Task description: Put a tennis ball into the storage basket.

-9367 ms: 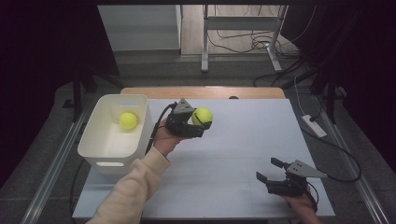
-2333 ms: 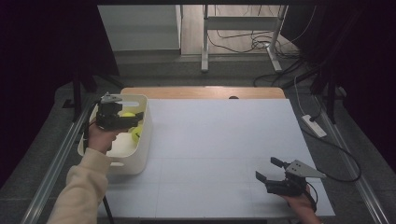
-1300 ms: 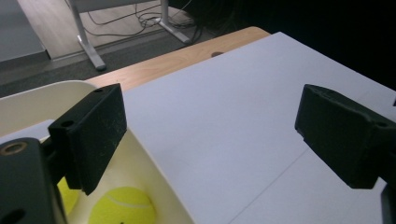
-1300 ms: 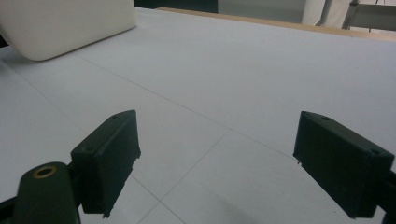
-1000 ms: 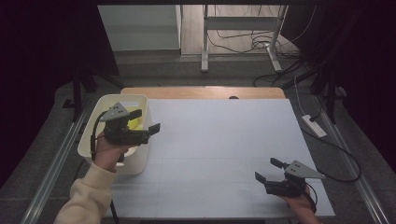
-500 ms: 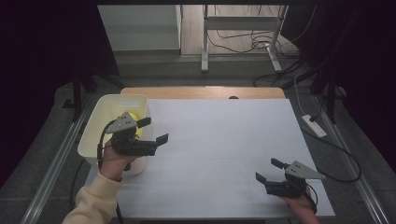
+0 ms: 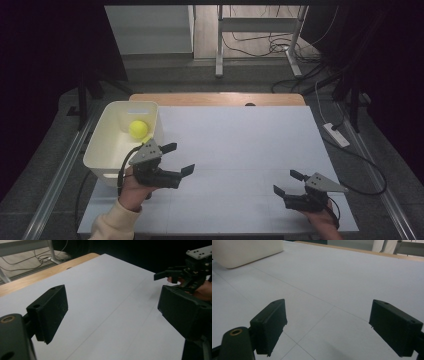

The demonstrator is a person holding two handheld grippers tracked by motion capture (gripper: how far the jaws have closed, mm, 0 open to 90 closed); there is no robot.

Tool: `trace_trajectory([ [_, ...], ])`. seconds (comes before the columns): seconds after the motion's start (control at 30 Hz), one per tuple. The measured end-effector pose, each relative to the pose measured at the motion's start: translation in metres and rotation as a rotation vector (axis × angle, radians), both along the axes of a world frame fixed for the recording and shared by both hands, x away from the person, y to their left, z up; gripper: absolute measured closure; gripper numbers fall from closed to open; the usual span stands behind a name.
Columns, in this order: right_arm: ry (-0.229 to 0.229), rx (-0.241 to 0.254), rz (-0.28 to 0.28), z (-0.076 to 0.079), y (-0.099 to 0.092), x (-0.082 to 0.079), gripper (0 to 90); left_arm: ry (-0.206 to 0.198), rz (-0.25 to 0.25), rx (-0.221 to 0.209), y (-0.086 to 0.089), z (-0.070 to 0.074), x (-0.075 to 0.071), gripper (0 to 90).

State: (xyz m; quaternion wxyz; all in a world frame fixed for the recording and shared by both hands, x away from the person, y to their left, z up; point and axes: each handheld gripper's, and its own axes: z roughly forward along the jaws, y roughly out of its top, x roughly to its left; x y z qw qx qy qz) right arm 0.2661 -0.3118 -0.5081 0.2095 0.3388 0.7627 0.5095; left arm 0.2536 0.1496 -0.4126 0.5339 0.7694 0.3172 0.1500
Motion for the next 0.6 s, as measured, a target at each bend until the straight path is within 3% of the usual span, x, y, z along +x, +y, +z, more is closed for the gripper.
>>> trace_trajectory([
  [0.33, -0.003, 0.0, 0.004, 0.001, 0.001, -0.001, 14.3, 0.035, -0.025, 0.041, -0.016, -0.023, -0.011, 10.1],
  [0.6, -0.003, 0.002, 0.006, 0.0, 0.001, -0.001, 14.3, 0.065, -0.003, 0.079, -0.014, -0.055, -0.014, 10.1],
])
